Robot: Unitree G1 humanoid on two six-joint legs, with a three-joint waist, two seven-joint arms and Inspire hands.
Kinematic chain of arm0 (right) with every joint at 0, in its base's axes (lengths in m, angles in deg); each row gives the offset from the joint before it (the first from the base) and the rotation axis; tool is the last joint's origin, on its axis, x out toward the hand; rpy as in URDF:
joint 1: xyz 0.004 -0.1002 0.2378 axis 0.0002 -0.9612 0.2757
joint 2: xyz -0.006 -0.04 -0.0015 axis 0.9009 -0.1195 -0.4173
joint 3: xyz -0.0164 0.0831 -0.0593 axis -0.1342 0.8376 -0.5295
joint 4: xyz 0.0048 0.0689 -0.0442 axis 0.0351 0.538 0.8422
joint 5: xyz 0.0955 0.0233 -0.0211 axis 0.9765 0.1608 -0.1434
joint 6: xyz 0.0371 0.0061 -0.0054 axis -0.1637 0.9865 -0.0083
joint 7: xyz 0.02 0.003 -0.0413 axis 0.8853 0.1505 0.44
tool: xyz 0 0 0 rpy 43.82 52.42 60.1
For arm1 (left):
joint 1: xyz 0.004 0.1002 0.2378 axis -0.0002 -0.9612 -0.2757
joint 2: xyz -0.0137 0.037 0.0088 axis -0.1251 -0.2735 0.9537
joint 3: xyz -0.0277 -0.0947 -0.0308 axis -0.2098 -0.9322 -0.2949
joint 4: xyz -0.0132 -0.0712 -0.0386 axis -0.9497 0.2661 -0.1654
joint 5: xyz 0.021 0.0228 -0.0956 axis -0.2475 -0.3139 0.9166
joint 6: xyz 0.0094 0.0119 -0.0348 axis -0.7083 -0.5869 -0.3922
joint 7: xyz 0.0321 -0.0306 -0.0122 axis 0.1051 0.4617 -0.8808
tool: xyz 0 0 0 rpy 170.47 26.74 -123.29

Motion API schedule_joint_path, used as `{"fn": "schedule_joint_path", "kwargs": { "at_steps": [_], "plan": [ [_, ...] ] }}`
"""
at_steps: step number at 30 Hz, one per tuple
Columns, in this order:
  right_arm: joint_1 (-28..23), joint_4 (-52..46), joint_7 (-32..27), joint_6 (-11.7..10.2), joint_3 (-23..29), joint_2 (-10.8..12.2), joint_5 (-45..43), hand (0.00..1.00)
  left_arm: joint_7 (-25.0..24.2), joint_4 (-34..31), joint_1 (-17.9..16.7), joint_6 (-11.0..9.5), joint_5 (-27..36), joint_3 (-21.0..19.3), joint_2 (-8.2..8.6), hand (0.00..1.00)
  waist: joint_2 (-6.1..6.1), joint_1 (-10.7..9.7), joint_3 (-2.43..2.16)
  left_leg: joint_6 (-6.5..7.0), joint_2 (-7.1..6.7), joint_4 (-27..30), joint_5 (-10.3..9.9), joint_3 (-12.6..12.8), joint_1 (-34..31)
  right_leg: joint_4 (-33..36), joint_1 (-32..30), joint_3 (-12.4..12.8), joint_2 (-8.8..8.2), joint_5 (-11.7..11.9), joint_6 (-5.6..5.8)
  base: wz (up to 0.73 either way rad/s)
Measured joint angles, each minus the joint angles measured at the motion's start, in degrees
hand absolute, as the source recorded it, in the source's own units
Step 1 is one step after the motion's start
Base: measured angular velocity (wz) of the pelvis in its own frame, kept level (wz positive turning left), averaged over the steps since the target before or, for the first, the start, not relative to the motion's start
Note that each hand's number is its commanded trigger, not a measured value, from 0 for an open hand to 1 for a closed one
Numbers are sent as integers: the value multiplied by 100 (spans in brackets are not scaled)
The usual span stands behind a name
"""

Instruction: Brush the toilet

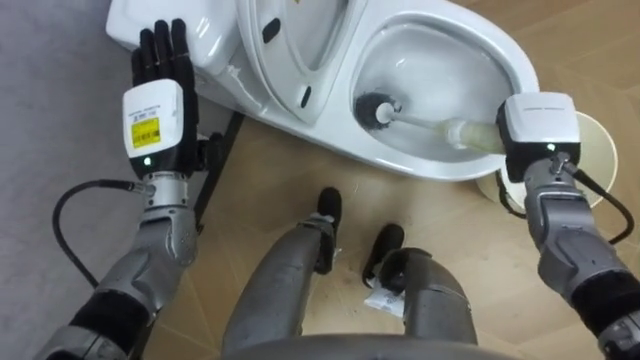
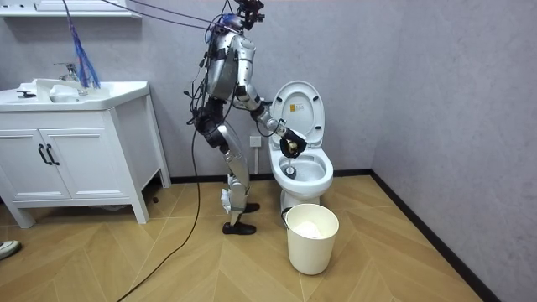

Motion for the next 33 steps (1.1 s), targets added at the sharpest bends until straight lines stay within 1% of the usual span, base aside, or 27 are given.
{"fn": "schedule_joint_path", "kwargs": {
  "at_steps": [2, 4, 5, 6, 7, 9, 10, 12, 14, 16, 20, 23, 25, 26, 28, 29, 31, 32, 33],
  "plan": [
    [233, 459, -15, -35, -166, -5, 217, 100, -7, 0, 5, -2, 9, 29, -1, 0, 4, 54, 1, 4, 3, 8, -10, 11, 9, 15, 4, 11, -3, -15, -16, 2],
    [620, 1205, -21, -113, -393, -4, 675, 100, -9, 37, 74, -2, 22, 125, 3, 0, 14, 94, 27, -4, -15, 72, -82, 7, -2, 145, -7, 9, -45, -101, -25, 3],
    [717, 1399, -19, -171, -440, -4, 810, 100, 8, 69, 115, -7, 64, 163, 4, 0, 12, 102, 34, -11, -31, 75, -88, 4, -7, 190, -26, 8, -67, -130, -28, 13],
    [907, 1738, -9, -234, -550, -15, 1082, 100, 90, 157, 223, -14, 116, 258, 11, 0, 15, 127, 53, -20, -74, 79, -92, -6, -17, 273, -77, 5, -125, -173, -25, 15],
    [1073, 2019, -7, -314, -600, -20, 1268, 100, 145, 225, 300, -23, 110, 317, 23, 0, 39, 148, 98, -21, -87, 86, -92, -12, -29, 315, -95, -5, -145, -192, -29, 11],
    [1256, 2304, -9, -425, -598, -13, 1459, 100, 209, 303, 358, -57, 92, 334, 41, 0, 49, 182, 106, -24, -109, 97, -88, 10, -89, 403, -185, 4, -186, -223, -39, 4],
    [1352, 2491, -17, -500, -598, -6, 1570, 100, 228, 347, 395, -97, 93, 331, 76, 0, 40, 201, 124, -19, -127, 100, -85, 14, -99, 472, -215, 16, -213, -251, -40, 6],
    [1455, 2709, -27, -608, -600, -2, 1766, 100, 236, 421, 477, -128, 96, 333, 115, 0, 36, 251, 134, -8, -131, 110, -74, 9, -105, 498, -226, 19, -216, -267, -42, 4],
    [1517, 2822, -38, -682, -614, -1, 1922, 100, 235, 462, 531, -143, 99, 338, 115, 0, 28, 271, 148, -24, -131, 110, -76, 3, -113, 515, -240, 20, -217, -275, -50, 0],
    [1583, 2909, -41, -748, -642, -2, 2105, 100, 236, 475, 579, -186, 117, 338, 115, 0, 11, 281, 188, -43, -149, 109, -77, 2, -132, 586, -285, 18, -250, -314, -65, 0],
    [1753, 2944, -7, -774, -648, 4, 2614, 100, 266, 403, 630, -204, 106, 317, 111, 0, 12, 311, 188, -68, -121, 142, -37, 17, -269, 603, -437, 25, -234, -291, -93, 0],
    [1765, 2950, -8, -773, -624, 76, 3292, 100, 311, 389, 638, -212, 108, 299, 113, 0, 6, 333, 192, -73, -101, 150, -33, 17, -303, 585, -465, 22, -214, -278, -109, -2],
    [1765, 3011, -9, -773, -560, 165, 4059, 100, 350, 392, 625, -212, 109, 296, 121, 0, 7, 318, 191, -60, -100, 140, -23, 18, -305, 581, -467, 20, -212, -277, -111, 0],
    [1766, 3037, -9, -773, -531, 192, 4300, 100, 360, 394, 624, -211, 114, 295, 131, 0, 7, 318, 191, -52, -100, 133, -17, 19, -305, 581, -469, 23, -211, -277, -111, 0],
    [1754, 3185, -3, -773, -424, 329, 5141, 100, 372, 394, 621, -211, 127, 258, 206, 0, 7, 318, 191, -50, -101, 108, -15, 29, -305, 584, -470, 33, -211, -276, -110, 0],
    [1746, 3195, -1, -774, -417, 355, 5415, 100, 374, 395, 621, -211, 127, 247, 219, 0, 7, 318, 191, -50, -101, 91, -15, 30, -305, 585, -471, 33, -212, -276, -110, 0],
    [1747, 3334, 3, -775, -186, 516, 6446, 100, 377, 406, 619, -211, 120, 203, 259, 0, 8, 295, 191, -51, -122, 59, 11, 23, -303, 608, -497, 42, -232, -279, -107, 0],
    [1743, 3364, 11, -775, -133, 547, 6685, 100, 377, 404, 619, -211, 121, 198, 258, 0, 7, 284, 191, -46, -129, 60, 22, 28, -303, 625, -510, 45, -246, -282, -108, 7],
    [1732, 3398, 87, -776, -101, 553, 7201, 100, 375, 403, 618, -212, 124, 181, 271, 0, 5, 246, 191, -39, -168, 75, 36, 31, -312, 695, -553, 68, -292, -308, -95, 7]
  ]
}}
